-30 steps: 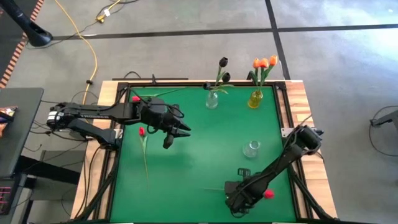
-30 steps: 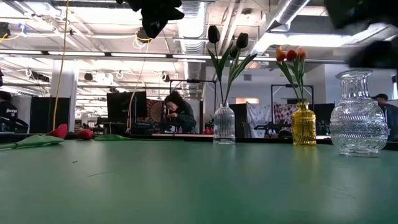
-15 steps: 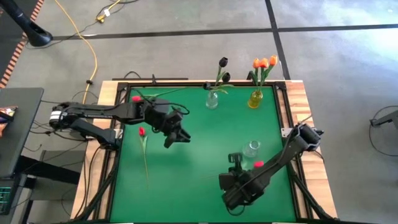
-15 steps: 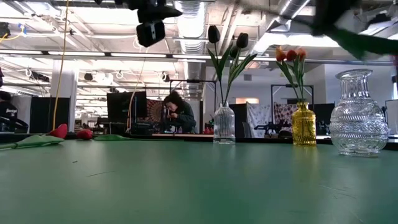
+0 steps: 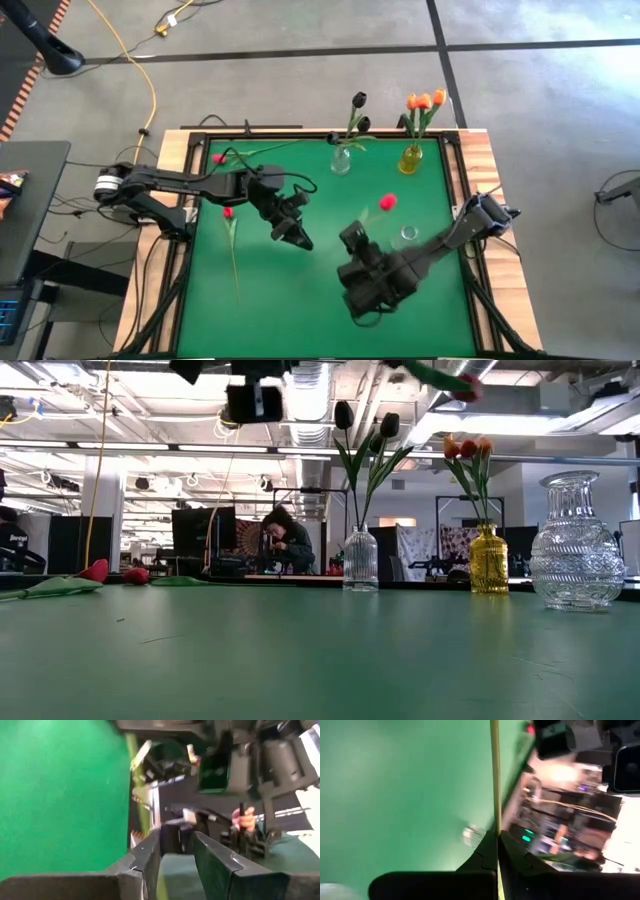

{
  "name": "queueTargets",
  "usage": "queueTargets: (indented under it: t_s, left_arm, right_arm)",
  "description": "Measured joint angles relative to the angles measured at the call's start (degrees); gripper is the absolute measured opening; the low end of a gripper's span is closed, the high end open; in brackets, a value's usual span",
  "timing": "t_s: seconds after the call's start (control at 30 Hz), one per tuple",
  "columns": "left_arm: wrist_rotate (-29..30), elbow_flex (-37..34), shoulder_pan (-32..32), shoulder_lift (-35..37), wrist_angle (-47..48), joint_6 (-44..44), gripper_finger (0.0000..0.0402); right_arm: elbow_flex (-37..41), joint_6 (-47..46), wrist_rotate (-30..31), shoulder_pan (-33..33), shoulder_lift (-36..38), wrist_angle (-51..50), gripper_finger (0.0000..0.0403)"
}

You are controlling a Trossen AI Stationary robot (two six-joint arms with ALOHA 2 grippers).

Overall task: Sort flowers into vase by color
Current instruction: Put the bottom right red flower into the bottom transparent vase

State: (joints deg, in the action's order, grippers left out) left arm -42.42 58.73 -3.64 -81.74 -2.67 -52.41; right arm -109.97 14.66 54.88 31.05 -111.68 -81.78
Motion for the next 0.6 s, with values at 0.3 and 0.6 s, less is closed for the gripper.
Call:
queueTargets:
  t_s: [0.3,0.6]
  left_arm:
    - [5.0,0.0,-0.2,0.0,-0.4,0.0,0.0107]
    - [5.4,0.0,-0.5,0.0,-4.4,4.0,0.0107]
  right_arm:
    - [0.0,7.5,6.9,-5.2,0.0,2.0,0.0024]
    - [0.0,11.8,-2.2,-5.4,0.0,5.3,0.0024]
